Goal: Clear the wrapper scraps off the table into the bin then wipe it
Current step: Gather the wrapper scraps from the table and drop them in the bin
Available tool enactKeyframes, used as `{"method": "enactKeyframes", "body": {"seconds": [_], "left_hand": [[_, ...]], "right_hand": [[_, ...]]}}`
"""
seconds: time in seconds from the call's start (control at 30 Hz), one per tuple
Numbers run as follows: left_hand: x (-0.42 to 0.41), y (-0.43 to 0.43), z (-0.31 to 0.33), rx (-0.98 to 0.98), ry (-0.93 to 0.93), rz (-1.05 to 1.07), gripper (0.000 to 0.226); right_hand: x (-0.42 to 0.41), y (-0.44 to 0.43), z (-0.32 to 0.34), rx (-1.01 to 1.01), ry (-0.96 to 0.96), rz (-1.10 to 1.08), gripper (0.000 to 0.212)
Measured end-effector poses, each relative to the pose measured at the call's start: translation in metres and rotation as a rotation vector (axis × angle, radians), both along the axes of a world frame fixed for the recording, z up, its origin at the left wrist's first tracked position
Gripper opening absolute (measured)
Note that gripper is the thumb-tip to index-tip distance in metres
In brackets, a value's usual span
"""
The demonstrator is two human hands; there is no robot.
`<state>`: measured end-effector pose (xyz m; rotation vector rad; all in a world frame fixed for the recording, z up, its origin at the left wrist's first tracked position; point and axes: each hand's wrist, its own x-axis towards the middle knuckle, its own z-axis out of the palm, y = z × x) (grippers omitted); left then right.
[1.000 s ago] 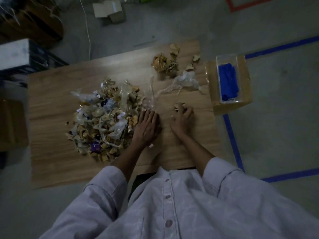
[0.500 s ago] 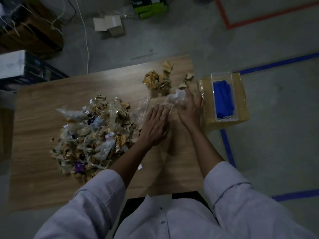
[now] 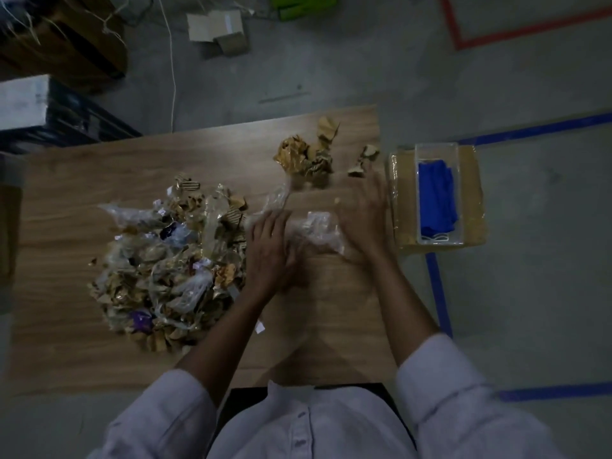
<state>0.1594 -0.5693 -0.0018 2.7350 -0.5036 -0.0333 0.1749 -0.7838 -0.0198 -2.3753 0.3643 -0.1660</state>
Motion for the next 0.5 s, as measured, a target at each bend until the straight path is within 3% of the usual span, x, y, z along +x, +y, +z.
{"method": "enactKeyframes", "body": {"seconds": [0.1,0.23,0.33,0.43,0.5], "left_hand": [[0.038,-0.024,0.011,-0.023,-0.021,0.025,0.062],[0.077,-0.050,0.013,0.037,-0.025,0.020,0.078],[0.116,-0.059,0.007,0.090,-0.010,0.050,0.095],[0.145,-0.053,-0.002,0.174,0.160,0.053,0.105],[0.141,-0.043,-0.007,0.123,0.270,0.064,0.103]], "right_hand": [[0.058,-0.026,-0.004,0.096,0.108,-0.130,0.069],[0.100,-0.017,-0.025,0.173,0.095,-0.099,0.075],[0.123,-0.006,-0.036,0.141,0.060,0.001,0.072],[0.133,0.000,-0.044,-0.014,0.084,0.140,0.058],[0.122,0.011,-0.045,-0.038,0.082,0.224,0.052]]}}
